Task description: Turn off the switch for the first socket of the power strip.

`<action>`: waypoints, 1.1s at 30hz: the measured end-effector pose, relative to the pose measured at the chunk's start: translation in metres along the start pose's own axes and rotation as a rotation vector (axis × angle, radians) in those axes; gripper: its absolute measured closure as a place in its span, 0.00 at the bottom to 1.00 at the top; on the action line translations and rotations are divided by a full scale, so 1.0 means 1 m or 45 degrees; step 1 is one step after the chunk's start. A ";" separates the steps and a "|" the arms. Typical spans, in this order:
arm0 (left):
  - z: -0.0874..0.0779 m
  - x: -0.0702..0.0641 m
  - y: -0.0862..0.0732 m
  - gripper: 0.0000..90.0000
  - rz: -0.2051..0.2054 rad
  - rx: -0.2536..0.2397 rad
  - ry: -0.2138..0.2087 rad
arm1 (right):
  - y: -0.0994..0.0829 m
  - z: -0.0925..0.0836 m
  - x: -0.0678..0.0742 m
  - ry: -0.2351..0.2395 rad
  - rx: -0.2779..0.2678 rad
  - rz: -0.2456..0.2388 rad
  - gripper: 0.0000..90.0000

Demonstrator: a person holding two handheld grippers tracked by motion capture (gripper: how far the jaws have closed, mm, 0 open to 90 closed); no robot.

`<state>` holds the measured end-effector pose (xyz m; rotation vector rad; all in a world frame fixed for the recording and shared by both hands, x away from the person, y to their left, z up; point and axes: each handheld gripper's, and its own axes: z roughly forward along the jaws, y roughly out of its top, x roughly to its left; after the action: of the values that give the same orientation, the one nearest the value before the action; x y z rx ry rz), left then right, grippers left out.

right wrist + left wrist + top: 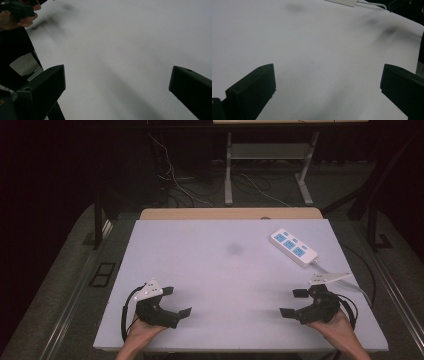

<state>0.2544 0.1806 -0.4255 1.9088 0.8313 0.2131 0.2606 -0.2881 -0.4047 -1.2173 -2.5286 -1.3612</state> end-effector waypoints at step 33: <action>-0.001 0.001 -0.001 0.00 -0.002 0.002 0.005 | 0.048 -0.023 -0.018 -0.037 0.021 -0.067 0.01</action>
<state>0.2544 0.1824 -0.4259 1.9096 0.8351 0.2153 0.2964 -0.3004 -0.3637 -1.1843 -2.6041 -1.3404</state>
